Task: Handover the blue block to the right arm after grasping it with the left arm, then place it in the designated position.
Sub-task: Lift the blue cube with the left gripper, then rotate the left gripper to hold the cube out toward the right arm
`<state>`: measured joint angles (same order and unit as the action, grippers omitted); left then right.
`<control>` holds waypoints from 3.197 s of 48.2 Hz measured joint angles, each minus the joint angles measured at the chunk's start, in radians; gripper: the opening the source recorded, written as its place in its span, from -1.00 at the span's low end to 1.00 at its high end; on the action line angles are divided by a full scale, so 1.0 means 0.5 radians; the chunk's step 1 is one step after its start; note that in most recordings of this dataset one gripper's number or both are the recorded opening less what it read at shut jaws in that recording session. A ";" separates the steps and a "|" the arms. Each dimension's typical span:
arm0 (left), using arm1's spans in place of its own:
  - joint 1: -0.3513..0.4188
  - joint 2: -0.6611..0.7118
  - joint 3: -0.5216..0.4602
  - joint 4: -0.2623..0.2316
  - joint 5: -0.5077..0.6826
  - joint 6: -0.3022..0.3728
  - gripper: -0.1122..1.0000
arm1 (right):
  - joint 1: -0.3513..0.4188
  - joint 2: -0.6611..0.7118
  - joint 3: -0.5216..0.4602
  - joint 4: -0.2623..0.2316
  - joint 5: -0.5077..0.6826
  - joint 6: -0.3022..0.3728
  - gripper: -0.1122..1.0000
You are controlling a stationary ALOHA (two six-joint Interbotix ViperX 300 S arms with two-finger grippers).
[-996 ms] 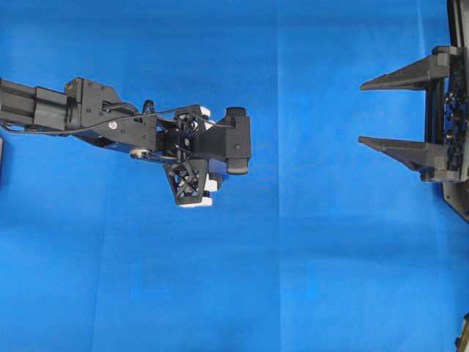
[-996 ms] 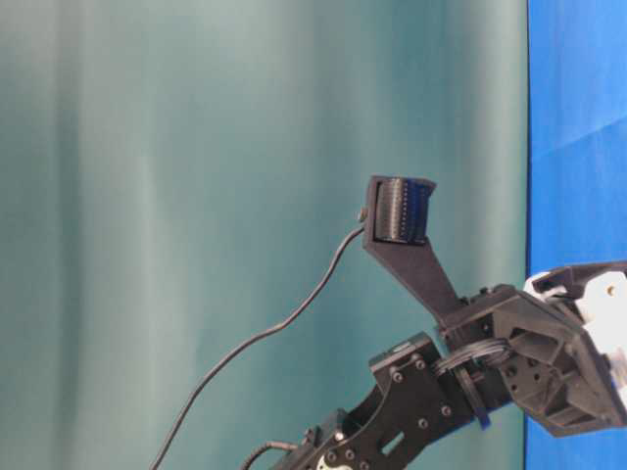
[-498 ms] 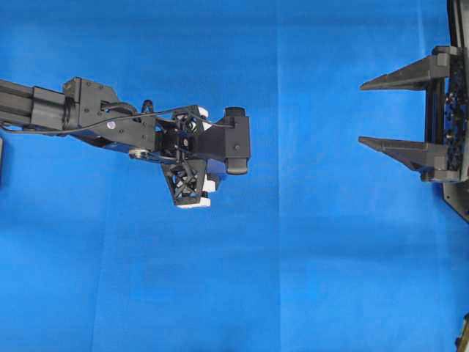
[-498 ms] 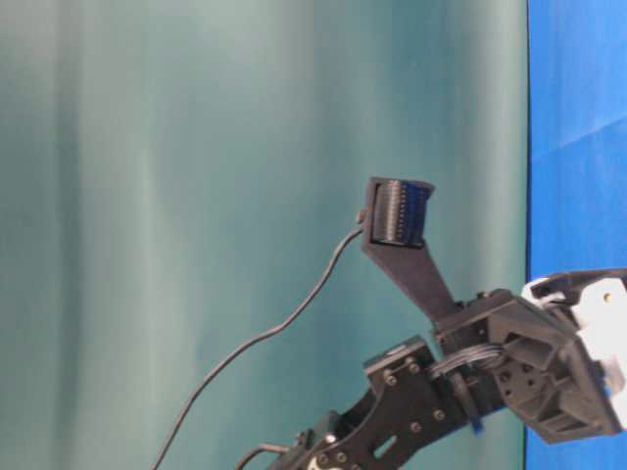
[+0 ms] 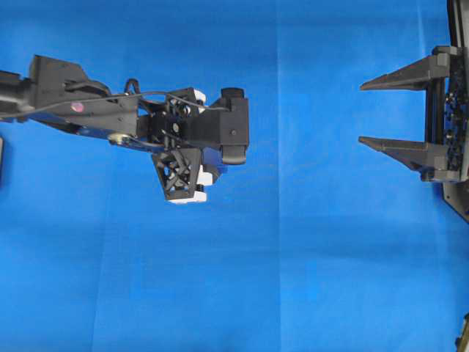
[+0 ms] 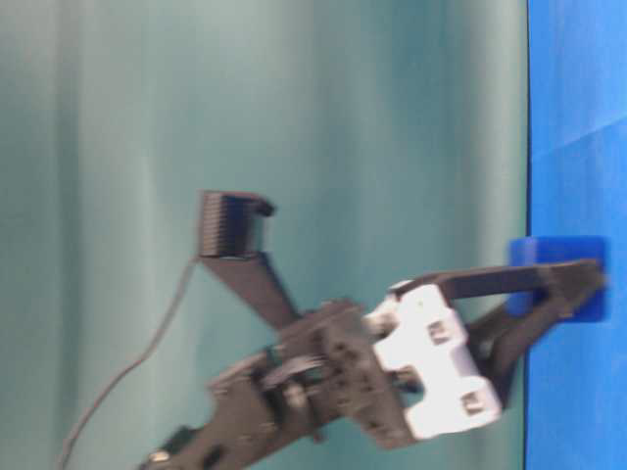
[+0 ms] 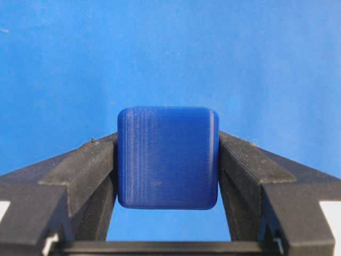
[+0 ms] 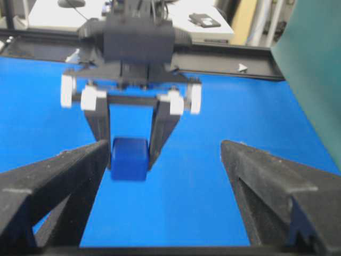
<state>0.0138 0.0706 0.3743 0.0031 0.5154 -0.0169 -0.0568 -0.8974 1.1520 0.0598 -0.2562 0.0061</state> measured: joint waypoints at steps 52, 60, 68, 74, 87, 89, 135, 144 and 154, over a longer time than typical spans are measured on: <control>-0.003 -0.258 -0.377 0.031 0.518 0.021 0.08 | 0.000 0.003 0.000 0.000 0.000 0.000 0.96; -0.003 -0.258 -0.374 0.031 0.515 0.021 0.08 | 0.000 0.003 0.000 0.000 0.000 0.000 0.96; 0.000 -0.258 -0.377 0.034 0.515 0.025 0.07 | 0.000 0.003 0.000 0.000 0.000 0.000 0.96; -0.003 -0.258 -0.377 0.031 0.512 0.025 0.07 | 0.000 0.003 0.000 0.000 0.000 0.000 0.96; 0.000 -0.258 -0.374 0.031 0.512 0.025 0.08 | 0.000 0.003 0.000 0.000 0.000 0.000 0.96; 0.000 -0.258 -0.377 0.034 0.515 0.025 0.07 | 0.000 0.003 0.000 0.000 0.000 0.000 0.96; 0.003 -0.724 0.344 0.031 -0.767 0.025 0.07 | 0.000 0.012 0.000 0.000 0.000 -0.009 0.96; 0.015 -0.844 0.561 0.034 -1.086 0.025 0.08 | 0.000 0.018 -0.003 0.000 -0.003 -0.009 0.96; 0.021 -0.884 0.693 0.031 -1.304 0.025 0.08 | 0.000 0.031 -0.003 0.000 -0.018 -0.009 0.96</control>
<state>0.0245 -0.3712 0.7210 0.0184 -0.1365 -0.0046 -0.0568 -0.8820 1.1505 0.0598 -0.2654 0.0015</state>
